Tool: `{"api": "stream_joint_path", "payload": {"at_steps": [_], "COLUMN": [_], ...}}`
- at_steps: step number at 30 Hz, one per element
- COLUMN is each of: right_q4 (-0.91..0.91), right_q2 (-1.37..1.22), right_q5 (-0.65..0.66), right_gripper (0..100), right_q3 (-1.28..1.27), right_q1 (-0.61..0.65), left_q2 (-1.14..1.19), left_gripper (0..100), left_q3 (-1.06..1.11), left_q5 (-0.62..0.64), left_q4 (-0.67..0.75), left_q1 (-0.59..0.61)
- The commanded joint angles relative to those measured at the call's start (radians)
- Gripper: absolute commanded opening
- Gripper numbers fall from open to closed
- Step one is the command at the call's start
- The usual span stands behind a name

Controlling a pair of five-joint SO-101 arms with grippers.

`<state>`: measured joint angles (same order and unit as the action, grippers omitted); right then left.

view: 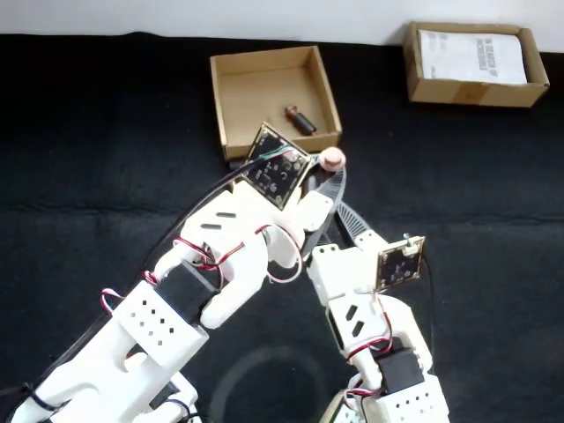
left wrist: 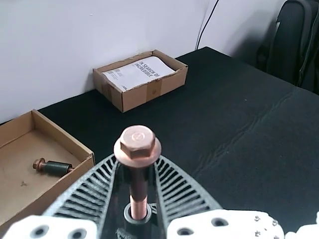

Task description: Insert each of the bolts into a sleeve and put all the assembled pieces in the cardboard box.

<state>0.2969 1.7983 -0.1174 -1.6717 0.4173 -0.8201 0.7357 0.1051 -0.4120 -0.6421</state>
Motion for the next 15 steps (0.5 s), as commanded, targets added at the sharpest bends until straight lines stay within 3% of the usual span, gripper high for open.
{"api": "stream_joint_path", "payload": {"at_steps": [1, 15], "right_q4": [-0.002, -0.001], "right_q2": [0.031, 0.031], "right_q5": [0.011, 0.011], "right_gripper": [0.8, 0.8], "right_q3": [-0.125, -0.125], "right_q1": [-0.001, -0.001], "left_q2": [0.002, 0.002], "left_gripper": [1, 1], "left_q3": [-0.005, 0.087], "left_q5": [0.003, -0.040], "left_q4": [0.008, -0.006], "left_q1": [-0.008, -0.008]}}
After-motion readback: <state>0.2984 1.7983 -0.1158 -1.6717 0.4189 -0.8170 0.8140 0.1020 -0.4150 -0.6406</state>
